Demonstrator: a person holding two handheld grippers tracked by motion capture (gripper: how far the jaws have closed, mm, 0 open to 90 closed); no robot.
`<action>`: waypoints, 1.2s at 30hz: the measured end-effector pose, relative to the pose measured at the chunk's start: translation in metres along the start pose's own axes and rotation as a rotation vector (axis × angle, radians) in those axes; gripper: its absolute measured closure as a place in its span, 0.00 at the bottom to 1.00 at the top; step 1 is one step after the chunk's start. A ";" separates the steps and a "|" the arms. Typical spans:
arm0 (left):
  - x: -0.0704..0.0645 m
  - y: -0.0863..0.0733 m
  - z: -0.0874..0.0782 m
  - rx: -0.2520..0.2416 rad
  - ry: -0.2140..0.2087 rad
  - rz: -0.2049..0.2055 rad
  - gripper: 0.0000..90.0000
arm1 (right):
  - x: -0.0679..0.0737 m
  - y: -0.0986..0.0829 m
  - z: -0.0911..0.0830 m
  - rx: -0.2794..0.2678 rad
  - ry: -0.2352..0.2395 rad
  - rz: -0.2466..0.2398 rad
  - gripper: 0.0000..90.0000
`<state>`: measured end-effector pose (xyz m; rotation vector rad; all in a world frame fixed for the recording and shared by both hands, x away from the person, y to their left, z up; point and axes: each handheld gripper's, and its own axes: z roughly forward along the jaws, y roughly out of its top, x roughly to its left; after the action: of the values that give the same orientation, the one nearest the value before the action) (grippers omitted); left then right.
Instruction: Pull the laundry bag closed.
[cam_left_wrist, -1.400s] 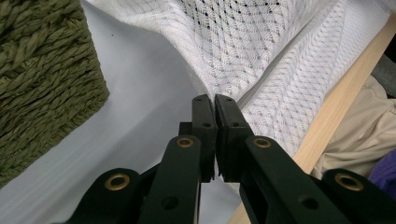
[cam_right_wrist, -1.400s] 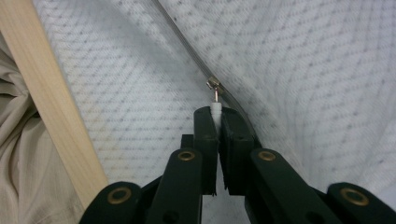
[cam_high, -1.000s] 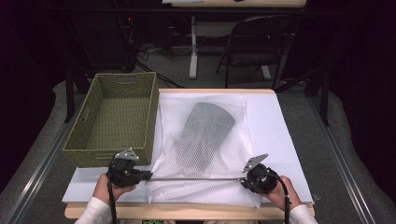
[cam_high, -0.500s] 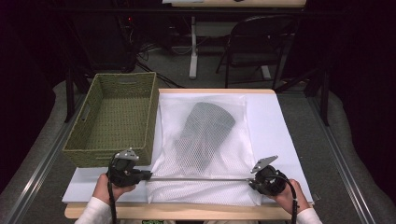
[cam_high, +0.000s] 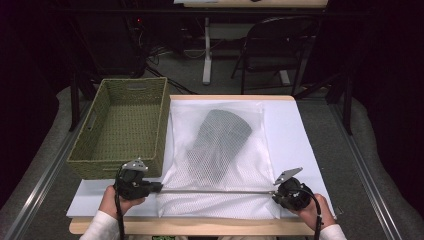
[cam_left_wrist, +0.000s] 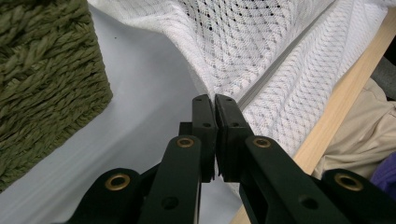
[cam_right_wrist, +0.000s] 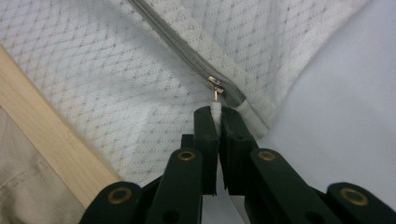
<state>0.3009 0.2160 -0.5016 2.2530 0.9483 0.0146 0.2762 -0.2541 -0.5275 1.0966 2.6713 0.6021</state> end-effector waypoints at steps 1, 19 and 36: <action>0.000 0.000 0.000 0.000 0.000 0.001 0.98 | 0.000 0.000 0.000 -0.002 0.000 0.009 0.97; 0.001 0.000 0.003 0.026 0.016 0.007 0.97 | -0.003 -0.003 0.001 0.006 0.014 0.056 0.88; 0.008 -0.004 0.000 0.067 0.005 -0.028 0.69 | 0.012 -0.001 -0.002 -0.048 0.090 0.032 0.60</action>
<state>0.3048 0.2231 -0.5062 2.3017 0.9962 -0.0247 0.2663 -0.2463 -0.5263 1.1273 2.7043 0.7340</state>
